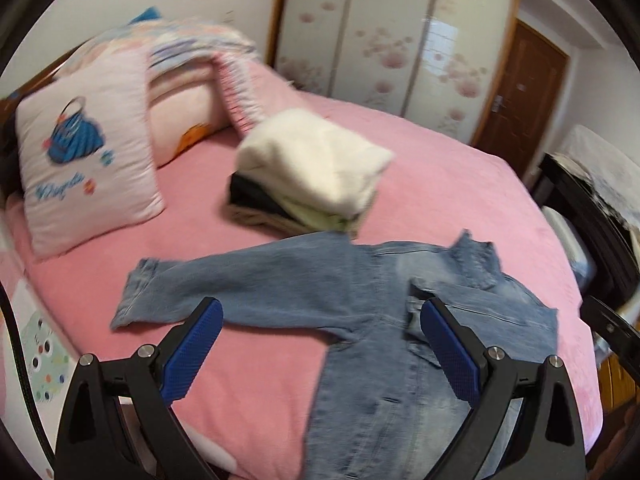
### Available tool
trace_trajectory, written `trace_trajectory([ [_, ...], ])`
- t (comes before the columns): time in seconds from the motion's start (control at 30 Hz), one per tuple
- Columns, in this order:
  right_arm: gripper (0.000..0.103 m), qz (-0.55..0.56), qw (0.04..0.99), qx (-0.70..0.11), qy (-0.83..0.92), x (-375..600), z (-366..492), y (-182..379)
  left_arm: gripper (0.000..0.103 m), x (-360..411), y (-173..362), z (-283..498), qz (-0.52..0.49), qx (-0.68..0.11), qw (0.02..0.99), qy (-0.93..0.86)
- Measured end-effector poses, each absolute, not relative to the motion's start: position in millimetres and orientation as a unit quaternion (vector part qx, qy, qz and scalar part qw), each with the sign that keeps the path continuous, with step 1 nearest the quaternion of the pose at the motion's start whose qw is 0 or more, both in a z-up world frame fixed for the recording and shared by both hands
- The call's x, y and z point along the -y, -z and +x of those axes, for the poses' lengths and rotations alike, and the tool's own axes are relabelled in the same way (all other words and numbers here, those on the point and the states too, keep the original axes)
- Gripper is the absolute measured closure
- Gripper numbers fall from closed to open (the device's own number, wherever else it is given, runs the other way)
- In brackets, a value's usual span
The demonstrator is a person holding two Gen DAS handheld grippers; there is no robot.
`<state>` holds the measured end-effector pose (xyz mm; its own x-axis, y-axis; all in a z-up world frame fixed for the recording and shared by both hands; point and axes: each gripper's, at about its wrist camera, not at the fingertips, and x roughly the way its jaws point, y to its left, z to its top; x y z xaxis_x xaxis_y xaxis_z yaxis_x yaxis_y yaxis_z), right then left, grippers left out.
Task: Fold large clothes
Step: 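Grasp the other sleeve cuff with the left tool and fold it across the jacket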
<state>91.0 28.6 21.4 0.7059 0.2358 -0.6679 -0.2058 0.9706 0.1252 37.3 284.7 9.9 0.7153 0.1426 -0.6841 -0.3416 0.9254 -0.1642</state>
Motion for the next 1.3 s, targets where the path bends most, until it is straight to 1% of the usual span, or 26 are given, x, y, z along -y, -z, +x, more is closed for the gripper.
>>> trace_trajectory([
  [0.3, 0.074, -0.017, 0.91, -0.374, -0.178, -99, 102, 6, 0.004, -360, 58, 49, -0.189, -0.398, 0.87, -0.223],
  [0.4, 0.074, -0.024, 0.908, -0.371, -0.193, -119, 112, 19, 0.004, -389, 89, 52, -0.224, -0.413, 0.847, -0.25],
  [0.6, 0.074, -0.053, 0.908, -0.361, -0.206, -156, 137, 51, 0.004, -432, 139, 56, -0.297, -0.418, 0.813, -0.276],
  [0.67, 0.074, -0.06, 0.904, -0.367, -0.209, -166, 149, 65, 0.004, -438, 148, 59, -0.302, -0.414, 0.808, -0.29],
  [0.77, 0.074, -0.063, 0.898, -0.382, -0.207, -174, 163, 85, 0.004, -448, 158, 68, -0.304, -0.405, 0.806, -0.306],
  [1.0, 0.074, -0.056, 0.886, -0.414, -0.198, -169, 177, 118, 0.006, -475, 199, 92, -0.333, -0.441, 0.76, -0.342],
  [1.1, 0.074, -0.052, 0.883, -0.424, -0.195, -163, 183, 128, 0.008, -486, 212, 97, -0.355, -0.441, 0.746, -0.352],
  [1.13, 0.074, -0.052, 0.882, -0.426, -0.195, -163, 185, 130, 0.012, -488, 215, 98, -0.357, -0.44, 0.743, -0.356],
  [1.17, 0.074, -0.052, 0.881, -0.429, -0.193, -162, 187, 134, 0.027, -490, 217, 99, -0.358, -0.438, 0.741, -0.36],
  [1.2, 0.074, -0.052, 0.88, -0.431, -0.192, -161, 189, 136, 0.037, -492, 217, 100, -0.36, -0.433, 0.743, -0.362],
  [1.23, 0.074, -0.051, 0.879, -0.434, -0.192, -161, 191, 138, 0.062, -493, 217, 102, -0.364, -0.426, 0.747, -0.359],
  [1.27, 0.074, -0.049, 0.877, -0.437, -0.192, -160, 192, 141, 0.089, -495, 215, 102, -0.368, -0.416, 0.749, -0.36],
  [1.3, 0.074, -0.048, 0.877, -0.438, -0.192, -159, 193, 143, 0.095, -496, 213, 101, -0.369, -0.409, 0.75, -0.366],
])
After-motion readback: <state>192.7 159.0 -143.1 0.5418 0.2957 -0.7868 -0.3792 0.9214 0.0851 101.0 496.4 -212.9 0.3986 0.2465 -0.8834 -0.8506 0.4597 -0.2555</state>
